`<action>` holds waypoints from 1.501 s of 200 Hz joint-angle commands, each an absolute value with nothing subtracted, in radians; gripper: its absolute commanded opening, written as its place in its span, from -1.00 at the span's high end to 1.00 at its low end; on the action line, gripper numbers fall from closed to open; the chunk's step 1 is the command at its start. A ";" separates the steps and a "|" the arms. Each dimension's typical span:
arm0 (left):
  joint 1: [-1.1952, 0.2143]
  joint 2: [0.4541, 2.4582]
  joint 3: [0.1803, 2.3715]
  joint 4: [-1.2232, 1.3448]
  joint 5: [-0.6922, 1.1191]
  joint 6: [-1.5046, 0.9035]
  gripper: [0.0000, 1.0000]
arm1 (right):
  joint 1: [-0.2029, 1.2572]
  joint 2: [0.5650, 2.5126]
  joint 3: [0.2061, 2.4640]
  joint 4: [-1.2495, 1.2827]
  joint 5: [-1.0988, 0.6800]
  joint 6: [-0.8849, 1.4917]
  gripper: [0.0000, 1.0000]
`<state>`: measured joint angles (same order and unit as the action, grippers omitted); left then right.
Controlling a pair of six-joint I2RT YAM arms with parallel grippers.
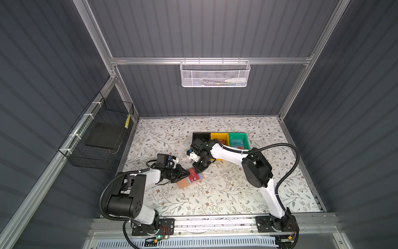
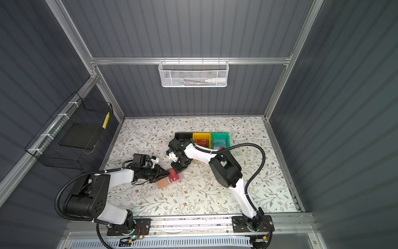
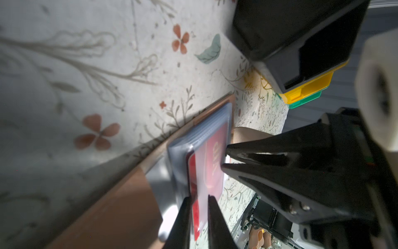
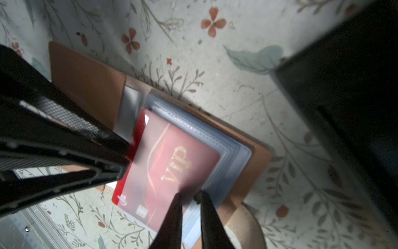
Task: Take the credit cards out of the card holder
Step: Take out the credit card from the card holder.
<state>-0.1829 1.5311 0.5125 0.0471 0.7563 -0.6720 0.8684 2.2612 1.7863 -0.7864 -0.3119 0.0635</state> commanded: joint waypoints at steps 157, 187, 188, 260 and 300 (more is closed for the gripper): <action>-0.189 1.565 0.493 0.095 0.776 -0.705 0.92 | 0.879 2.301 1.775 -0.815 -0.326 0.063 0.60; -0.189 1.559 0.497 0.068 0.776 -0.682 0.94 | 0.879 2.301 1.778 -0.815 -0.366 0.062 0.60; -0.189 1.559 0.497 0.065 0.775 -0.680 0.94 | 0.879 2.301 1.777 -0.815 -0.367 0.063 0.60; -0.162 1.523 0.509 -0.064 0.747 -0.587 0.97 | 0.876 2.302 1.776 -0.822 -0.371 0.069 0.58; -0.124 1.496 0.494 -0.113 0.746 -0.552 0.98 | 0.871 2.304 1.776 -0.822 -0.375 0.077 0.58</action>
<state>-0.1452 1.5188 0.5095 -0.0250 0.7643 -0.6022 0.8669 2.2658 1.7863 -0.7895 -0.3584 0.0689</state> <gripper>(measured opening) 0.042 0.208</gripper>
